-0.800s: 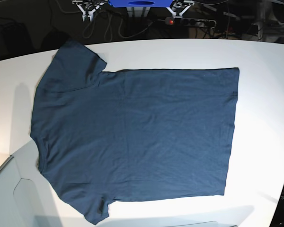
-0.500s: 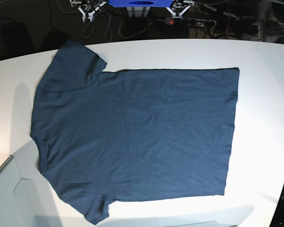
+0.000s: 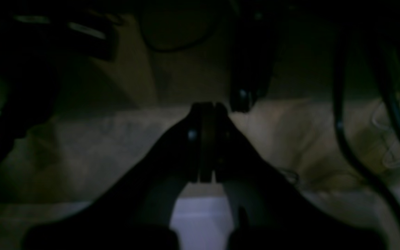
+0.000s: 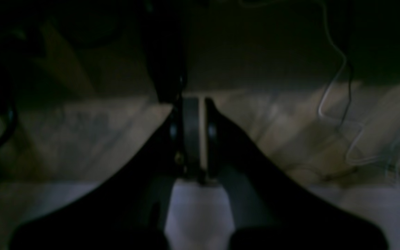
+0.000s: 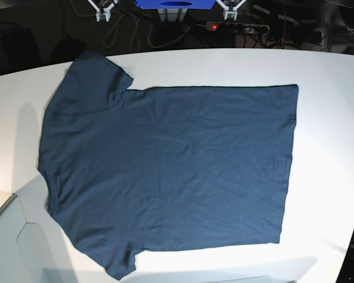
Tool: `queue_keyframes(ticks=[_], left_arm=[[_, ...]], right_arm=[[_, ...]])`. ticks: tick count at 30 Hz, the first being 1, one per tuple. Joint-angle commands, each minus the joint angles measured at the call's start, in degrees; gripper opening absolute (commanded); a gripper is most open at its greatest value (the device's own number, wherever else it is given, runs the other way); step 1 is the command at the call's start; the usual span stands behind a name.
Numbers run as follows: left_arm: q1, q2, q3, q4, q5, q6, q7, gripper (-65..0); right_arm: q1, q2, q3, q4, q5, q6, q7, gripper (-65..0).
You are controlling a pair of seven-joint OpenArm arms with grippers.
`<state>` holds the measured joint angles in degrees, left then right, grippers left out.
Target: Fold the T-shirt properly
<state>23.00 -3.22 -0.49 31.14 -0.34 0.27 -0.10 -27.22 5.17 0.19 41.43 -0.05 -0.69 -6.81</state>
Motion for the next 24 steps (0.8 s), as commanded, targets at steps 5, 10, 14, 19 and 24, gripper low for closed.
queue_keyframes(ticks=[5, 10, 14, 19, 24], left_arm=[[10.8, -1.48, 0.18, 17.96, -2.43, -0.23, 0.05, -65.0], [19.33, -5.26, 0.8, 34.23, -7.53, -0.23, 0.14, -65.0], [26.09, -7.9, 0.36, 47.06, -9.46, -0.23, 1.37, -65.0], [31.81, -10.01, -0.96, 62.62, -9.38, 0.12, 6.38, -65.0], [35.5, -8.51, -6.06, 75.9, -9.38, -0.05, 10.34, -65.0]], right_arm=[[-11.77, 2.87, 0.12, 17.95, -0.08, 0.64, 0.17, -65.0], [-21.35, 5.78, 0.12, 33.6, 0.01, 0.64, 0.08, -65.0], [-27.5, 8.5, 0.47, 46.61, 0.01, 0.64, -3.08, -65.0], [-32.07, 10.79, 2.06, 62.0, 0.01, 0.56, -8.71, -64.9], [-34.27, 10.61, 6.54, 76.94, -0.08, 0.56, -16.0, -61.2]])
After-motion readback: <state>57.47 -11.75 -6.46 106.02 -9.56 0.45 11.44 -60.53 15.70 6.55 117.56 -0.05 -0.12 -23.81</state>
